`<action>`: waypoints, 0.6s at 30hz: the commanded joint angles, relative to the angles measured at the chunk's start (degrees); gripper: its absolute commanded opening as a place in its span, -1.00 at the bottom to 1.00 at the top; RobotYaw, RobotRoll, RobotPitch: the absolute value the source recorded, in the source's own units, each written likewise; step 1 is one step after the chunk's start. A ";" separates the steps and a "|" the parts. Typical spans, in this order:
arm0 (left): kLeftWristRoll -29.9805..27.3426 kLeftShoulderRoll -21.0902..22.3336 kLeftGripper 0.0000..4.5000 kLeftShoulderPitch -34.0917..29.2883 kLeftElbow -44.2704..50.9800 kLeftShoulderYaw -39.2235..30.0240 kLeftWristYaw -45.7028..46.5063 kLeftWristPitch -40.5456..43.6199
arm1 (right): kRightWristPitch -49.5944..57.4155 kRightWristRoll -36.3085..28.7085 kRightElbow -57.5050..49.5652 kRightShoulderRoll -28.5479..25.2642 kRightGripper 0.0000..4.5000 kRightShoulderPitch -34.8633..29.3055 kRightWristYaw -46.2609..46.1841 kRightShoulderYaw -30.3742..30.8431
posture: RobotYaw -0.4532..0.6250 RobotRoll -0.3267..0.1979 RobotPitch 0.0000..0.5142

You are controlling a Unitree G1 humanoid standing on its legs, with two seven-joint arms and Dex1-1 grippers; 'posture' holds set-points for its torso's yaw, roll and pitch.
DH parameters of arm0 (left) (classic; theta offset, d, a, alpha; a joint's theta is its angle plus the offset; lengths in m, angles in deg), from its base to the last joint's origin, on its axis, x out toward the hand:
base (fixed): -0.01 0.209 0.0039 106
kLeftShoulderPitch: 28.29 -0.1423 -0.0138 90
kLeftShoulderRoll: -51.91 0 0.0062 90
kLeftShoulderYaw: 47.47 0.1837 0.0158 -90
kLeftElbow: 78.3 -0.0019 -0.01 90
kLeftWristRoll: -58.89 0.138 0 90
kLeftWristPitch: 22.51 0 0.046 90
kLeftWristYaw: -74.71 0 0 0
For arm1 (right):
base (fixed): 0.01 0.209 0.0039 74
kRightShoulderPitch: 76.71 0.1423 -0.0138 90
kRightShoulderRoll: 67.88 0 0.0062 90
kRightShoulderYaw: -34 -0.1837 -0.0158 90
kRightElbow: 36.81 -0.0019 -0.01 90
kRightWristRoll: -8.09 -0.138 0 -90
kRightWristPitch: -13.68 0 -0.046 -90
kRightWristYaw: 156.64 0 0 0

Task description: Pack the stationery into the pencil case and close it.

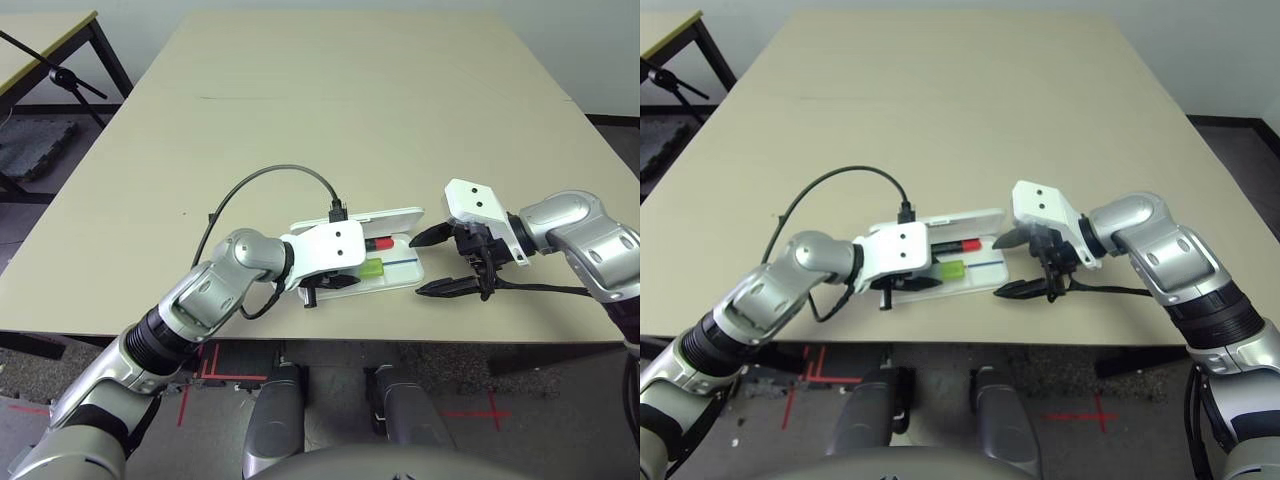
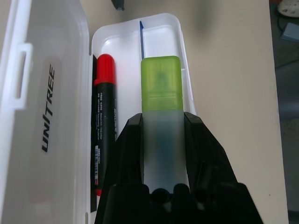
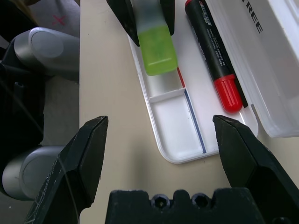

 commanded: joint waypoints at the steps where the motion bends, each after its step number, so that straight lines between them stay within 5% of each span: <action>1: 0.64 -0.70 -0.51 0.45 -1.17 1.37 -0.51 0.23 | 0.33 0.19 -0.57 0.01 1.00 0.14 -0.24 -0.32 | -0.05 0.25 -0.51; 13: 0.30 -3.99 -0.51 1.56 -3.81 1.55 -0.66 1.24 | 0.38 0.37 -0.71 0.26 1.00 0.08 -0.73 -0.19 | -0.06 0.25 -0.51; 18: 0.20 -4.20 0.25 1.68 -4.02 0.66 0.26 2.62 | 0.40 0.39 -0.62 0.19 1.00 -0.04 -0.77 -0.22 | -0.06 0.25 -0.52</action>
